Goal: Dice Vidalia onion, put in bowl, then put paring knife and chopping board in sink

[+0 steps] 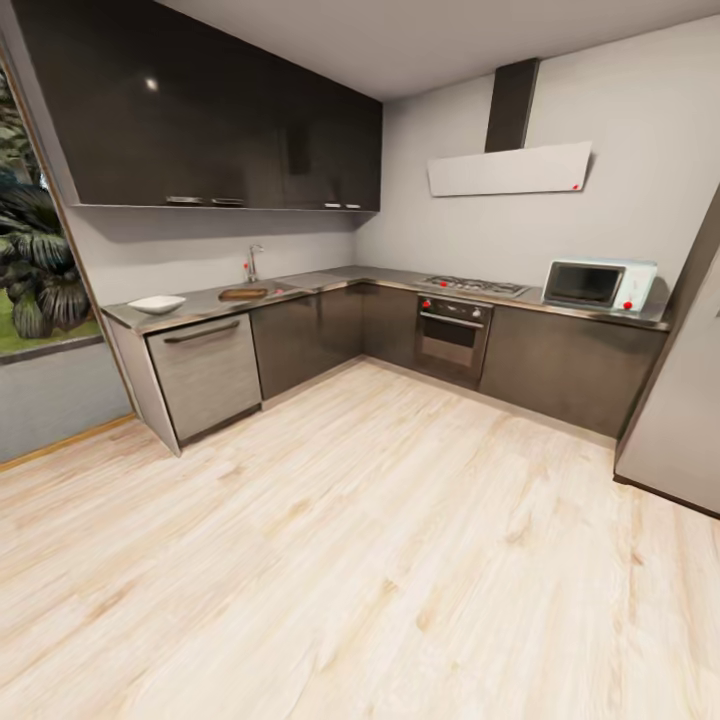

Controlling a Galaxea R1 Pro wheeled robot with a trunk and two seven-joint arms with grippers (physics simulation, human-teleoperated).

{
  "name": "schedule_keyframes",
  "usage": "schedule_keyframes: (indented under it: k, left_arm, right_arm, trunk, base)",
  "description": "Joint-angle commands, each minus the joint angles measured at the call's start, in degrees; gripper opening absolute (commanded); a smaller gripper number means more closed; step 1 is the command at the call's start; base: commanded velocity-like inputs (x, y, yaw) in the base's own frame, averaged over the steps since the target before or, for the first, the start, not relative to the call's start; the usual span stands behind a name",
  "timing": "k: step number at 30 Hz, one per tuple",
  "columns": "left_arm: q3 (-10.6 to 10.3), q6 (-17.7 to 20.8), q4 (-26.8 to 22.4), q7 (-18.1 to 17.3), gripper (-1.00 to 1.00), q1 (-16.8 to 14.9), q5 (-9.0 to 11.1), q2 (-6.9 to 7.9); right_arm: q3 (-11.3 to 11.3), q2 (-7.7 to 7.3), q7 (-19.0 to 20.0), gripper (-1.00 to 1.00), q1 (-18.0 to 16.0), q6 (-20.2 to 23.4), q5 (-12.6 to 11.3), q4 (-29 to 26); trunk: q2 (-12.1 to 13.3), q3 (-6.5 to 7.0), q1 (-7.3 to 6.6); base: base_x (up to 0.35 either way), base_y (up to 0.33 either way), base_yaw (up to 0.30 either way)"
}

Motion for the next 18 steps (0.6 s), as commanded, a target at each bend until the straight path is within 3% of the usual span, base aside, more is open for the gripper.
schedule_keyframes:
  k: [1,18]
  left_arm:
    - [0.0,-0.2,0.1,0.0,1.0,0.0,0.1,-0.06]
    - [0.0,-0.2,0.0,0.0,1.0,0.0,0.1,-0.12]
  right_arm:
    - [0.0,0.02,-0.3,1.0,0.0,-0.1,0.4,0.0]
    - [0.0,0.02,-0.4,1.0,0.0,-0.1,0.4,0.0]
  trunk:
    - [0.0,-0.06,0.03]
    - [0.0,-0.06,0.03]
  base:
    - [0.316,-0.136,-0.001]
    - [0.316,-0.137,0.0]
